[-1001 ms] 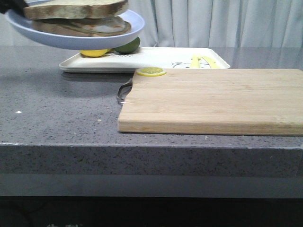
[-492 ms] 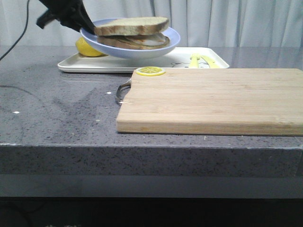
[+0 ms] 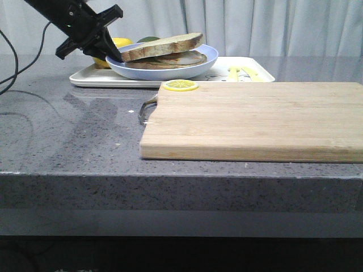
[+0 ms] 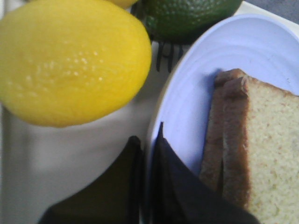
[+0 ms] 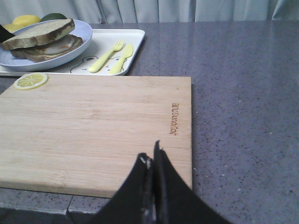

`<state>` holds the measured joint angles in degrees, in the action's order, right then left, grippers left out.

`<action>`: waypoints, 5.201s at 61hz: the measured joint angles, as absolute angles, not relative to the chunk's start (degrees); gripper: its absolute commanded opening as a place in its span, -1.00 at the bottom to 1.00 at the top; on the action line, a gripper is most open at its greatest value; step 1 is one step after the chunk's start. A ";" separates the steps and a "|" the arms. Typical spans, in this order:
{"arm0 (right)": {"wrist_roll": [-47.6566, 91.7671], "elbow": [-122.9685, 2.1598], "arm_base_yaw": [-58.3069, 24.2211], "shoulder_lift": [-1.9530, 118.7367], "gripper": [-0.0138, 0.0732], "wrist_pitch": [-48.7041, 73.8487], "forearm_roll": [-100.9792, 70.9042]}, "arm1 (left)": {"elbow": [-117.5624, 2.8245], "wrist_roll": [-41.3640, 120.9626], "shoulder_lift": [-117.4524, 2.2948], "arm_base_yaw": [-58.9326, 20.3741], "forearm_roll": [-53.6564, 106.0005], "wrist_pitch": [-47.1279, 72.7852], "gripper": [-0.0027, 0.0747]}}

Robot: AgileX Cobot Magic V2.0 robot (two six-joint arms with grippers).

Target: Place bread and move sandwich to tray

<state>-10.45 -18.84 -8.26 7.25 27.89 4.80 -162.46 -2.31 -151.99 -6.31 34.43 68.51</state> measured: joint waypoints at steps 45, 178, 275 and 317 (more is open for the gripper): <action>-10.45 -18.84 -8.26 7.25 -0.82 27.93 4.80 | -162.50 3.08 -152.58 -7.38 35.78 66.02 0.37; -10.45 -18.84 -8.26 7.25 -0.82 27.93 4.80 | -68.79 0.00 -86.04 -8.56 5.03 49.49 -0.98; -10.45 -18.84 -8.26 7.25 -0.82 27.93 4.80 | -20.90 0.00 -17.34 -8.56 5.03 13.32 -0.98; -10.47 -18.84 -8.26 7.25 -0.82 28.02 4.89 | -0.27 0.00 0.24 -0.08 5.13 9.61 -0.98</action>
<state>-10.47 -18.84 -8.26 7.25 28.02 4.89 -0.27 0.00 0.24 -0.08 5.13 9.61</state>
